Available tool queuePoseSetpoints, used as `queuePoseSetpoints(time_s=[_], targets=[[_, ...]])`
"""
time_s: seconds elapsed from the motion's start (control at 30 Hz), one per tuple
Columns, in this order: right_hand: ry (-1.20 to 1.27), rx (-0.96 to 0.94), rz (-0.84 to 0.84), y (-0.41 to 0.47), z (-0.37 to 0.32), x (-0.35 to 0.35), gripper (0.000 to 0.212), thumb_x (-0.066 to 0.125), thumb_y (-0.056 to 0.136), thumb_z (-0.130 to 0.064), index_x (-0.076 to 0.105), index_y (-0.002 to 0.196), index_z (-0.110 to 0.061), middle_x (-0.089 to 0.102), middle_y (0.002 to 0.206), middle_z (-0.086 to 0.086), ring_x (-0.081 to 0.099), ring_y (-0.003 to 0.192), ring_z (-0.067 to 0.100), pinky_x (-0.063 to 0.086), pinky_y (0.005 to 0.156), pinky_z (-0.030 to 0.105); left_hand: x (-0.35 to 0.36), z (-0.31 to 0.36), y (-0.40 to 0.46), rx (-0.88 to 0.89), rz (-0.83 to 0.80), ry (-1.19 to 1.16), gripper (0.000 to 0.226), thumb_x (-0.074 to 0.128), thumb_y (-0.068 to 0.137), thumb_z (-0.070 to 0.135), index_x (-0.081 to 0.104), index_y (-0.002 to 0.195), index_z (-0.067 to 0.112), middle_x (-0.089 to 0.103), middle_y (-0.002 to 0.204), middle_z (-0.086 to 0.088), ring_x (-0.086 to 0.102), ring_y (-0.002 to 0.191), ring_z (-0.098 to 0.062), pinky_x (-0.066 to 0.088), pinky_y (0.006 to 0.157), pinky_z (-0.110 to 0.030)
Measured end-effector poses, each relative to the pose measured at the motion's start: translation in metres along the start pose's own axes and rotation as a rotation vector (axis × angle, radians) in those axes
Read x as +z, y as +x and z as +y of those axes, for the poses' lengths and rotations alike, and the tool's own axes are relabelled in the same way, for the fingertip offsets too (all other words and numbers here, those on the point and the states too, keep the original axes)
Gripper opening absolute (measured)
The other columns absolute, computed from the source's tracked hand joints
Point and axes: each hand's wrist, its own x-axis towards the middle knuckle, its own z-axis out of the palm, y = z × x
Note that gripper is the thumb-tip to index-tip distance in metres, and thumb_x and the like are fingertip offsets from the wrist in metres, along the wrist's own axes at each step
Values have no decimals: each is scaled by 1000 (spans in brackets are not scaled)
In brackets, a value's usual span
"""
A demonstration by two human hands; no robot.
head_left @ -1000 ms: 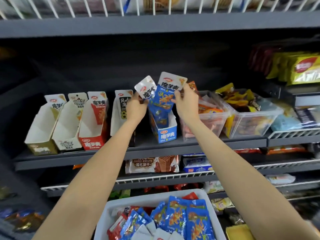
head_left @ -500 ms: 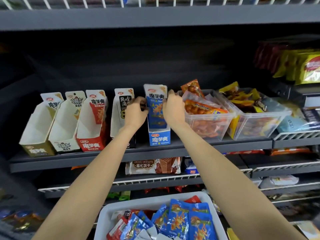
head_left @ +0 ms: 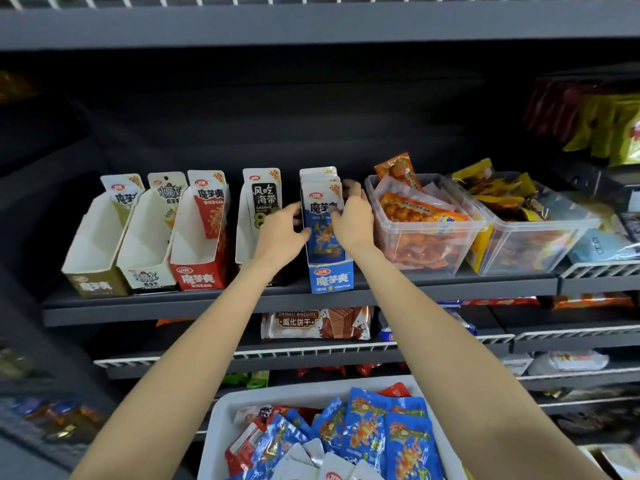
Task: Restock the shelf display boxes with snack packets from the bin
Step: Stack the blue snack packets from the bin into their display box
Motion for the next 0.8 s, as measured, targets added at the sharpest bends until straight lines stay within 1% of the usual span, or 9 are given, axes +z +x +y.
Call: queuePoseSetpoints(time_s=[0.07,0.17,0.23,0.33,0.4,0.5,0.6,0.7,0.8], targets=[[2,-77,-10,-12,-1,-6,54,58,88,-3,38,138,-7,49,135,13,47,126,24,46,99,35,-3,4,-5,8,-2,18,54,59,92,17,39,142,11,54,136,-6,55,119,-16,42,93,-27],[30,-234,47,-45,-2,-27,48,56,91,-8,42,136,-6,48,136,9,39,129,17,28,104,9,-7,11,-24,49,96,4,47,56,94,24,44,138,13,55,133,-3,56,115,-13,43,95,-29],[53,-327,75,-78,-3,-46,41,55,92,-10,47,132,-6,52,132,6,42,124,13,23,99,1,-12,15,-51,149,218,-29,38,54,94,27,52,130,16,60,122,5,57,105,-8,46,89,-26],[11,-392,-5,-127,10,-70,26,55,93,-13,58,119,-11,62,115,1,55,107,13,40,93,20,-14,15,-105,325,348,-63,28,50,92,30,62,113,16,61,95,17,58,84,-3,44,72,-19],[-35,-360,-143,-157,26,-83,18,56,93,-16,62,110,-14,67,102,-4,62,94,12,49,83,27,-10,8,-140,389,337,-74,27,50,92,30,65,106,13,63,89,13,60,79,-7,45,68,-21],[-124,-244,-433,-201,55,-91,15,60,91,-17,64,105,-16,68,91,-7,65,85,11,53,78,28,5,-15,-189,382,181,-20,25,51,91,28,68,103,15,66,86,10,56,79,-2,46,71,-19],[-256,-111,-675,-245,82,-93,20,59,92,-25,63,111,-19,66,106,-3,60,100,16,49,85,31,22,-41,-232,195,-161,62,25,58,90,31,64,112,22,65,97,14,54,95,-4,47,83,-27],[-418,-45,-848,-277,98,-95,43,59,90,-39,51,130,-25,50,130,0,42,123,22,36,101,34,33,-55,-265,47,-451,206,42,64,86,42,56,124,27,58,122,8,47,116,-14,40,95,-33],[-556,-63,-955,-298,101,-98,73,62,77,-61,39,139,-29,35,134,-1,25,128,21,24,109,34,38,-51,-293,-12,-546,257,59,65,78,58,51,127,28,52,124,9,45,118,-13,39,91,-29]])
